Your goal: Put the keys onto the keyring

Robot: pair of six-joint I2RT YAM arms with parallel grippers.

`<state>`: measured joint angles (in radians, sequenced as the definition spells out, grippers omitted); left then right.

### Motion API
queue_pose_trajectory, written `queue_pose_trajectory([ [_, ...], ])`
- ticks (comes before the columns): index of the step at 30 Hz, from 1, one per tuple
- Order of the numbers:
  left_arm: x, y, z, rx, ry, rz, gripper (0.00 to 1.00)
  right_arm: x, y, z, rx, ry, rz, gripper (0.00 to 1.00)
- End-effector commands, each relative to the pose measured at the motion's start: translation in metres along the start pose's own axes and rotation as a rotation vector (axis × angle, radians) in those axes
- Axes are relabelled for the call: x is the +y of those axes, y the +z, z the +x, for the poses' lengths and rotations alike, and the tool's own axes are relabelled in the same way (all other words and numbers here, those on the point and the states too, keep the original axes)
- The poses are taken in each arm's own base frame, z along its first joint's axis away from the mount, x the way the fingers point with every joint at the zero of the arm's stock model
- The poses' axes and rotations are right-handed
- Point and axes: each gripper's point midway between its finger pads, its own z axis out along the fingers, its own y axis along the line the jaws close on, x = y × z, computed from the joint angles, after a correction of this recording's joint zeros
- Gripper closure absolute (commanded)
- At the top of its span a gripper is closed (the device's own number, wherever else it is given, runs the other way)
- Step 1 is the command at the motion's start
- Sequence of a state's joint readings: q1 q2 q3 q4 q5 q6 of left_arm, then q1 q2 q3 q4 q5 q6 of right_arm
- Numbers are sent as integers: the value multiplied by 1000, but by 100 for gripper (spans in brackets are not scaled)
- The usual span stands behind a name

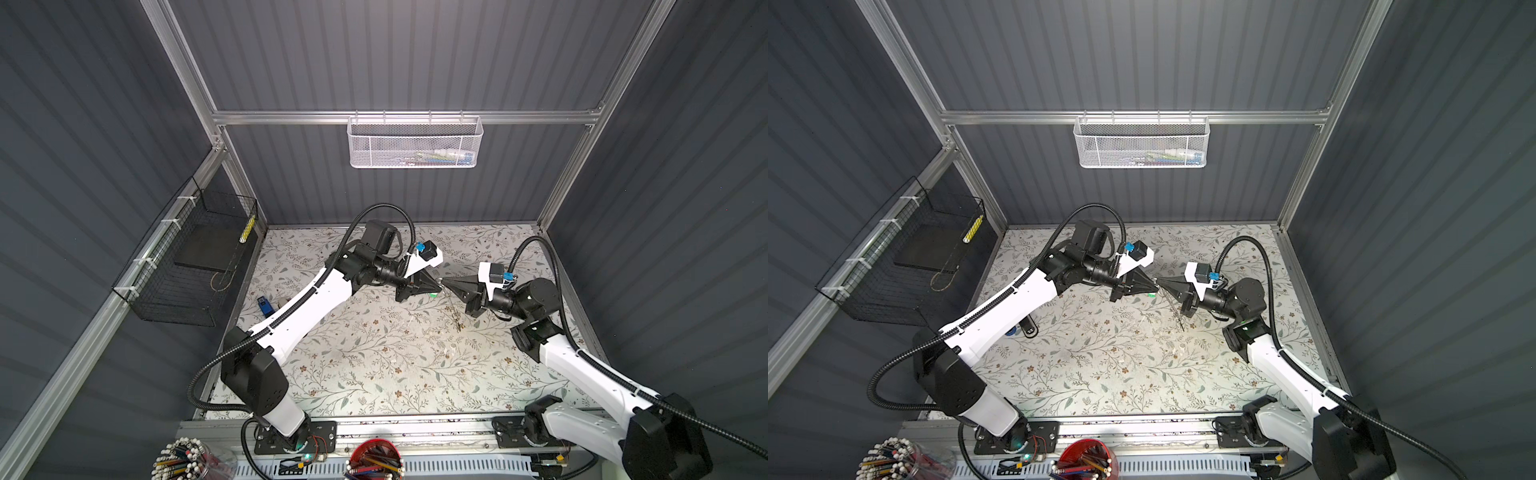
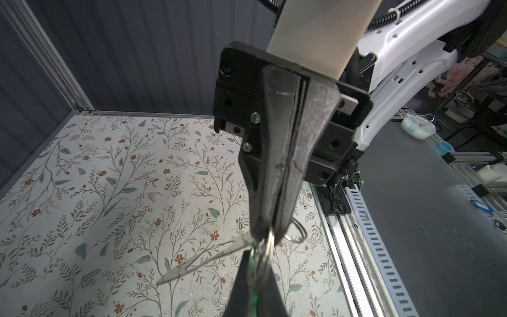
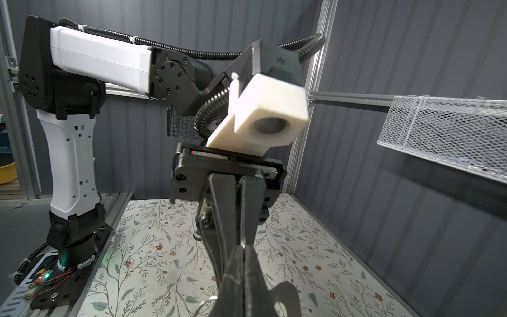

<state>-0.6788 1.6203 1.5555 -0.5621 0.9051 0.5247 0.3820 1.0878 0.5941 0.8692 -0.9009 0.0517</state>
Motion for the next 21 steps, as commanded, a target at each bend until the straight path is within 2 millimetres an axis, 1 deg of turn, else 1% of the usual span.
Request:
queue_pose_trajectory([
  [1,-8,-1,-5,-10,-2,64,100,4,-1,-10,-38,-30,-20,100],
  [7,-6,1,-6,-7,-12,80,100,7,0,-9,-53,-12,-43,100],
  [10,-5,4,-5,-4,-28,96,100,10,-1,-15,-77,-18,-55,100],
  [11,-4,4,-5,-5,-30,101,100,7,1,-7,-67,2,-61,100],
  [14,-2,6,-6,-8,-33,111,100,8,2,-6,-69,9,-70,100],
  [17,0,6,-8,-5,-33,106,100,11,2,0,-55,17,-92,100],
  [21,3,1,-6,25,-24,71,100,17,-4,6,-14,29,-118,100],
])
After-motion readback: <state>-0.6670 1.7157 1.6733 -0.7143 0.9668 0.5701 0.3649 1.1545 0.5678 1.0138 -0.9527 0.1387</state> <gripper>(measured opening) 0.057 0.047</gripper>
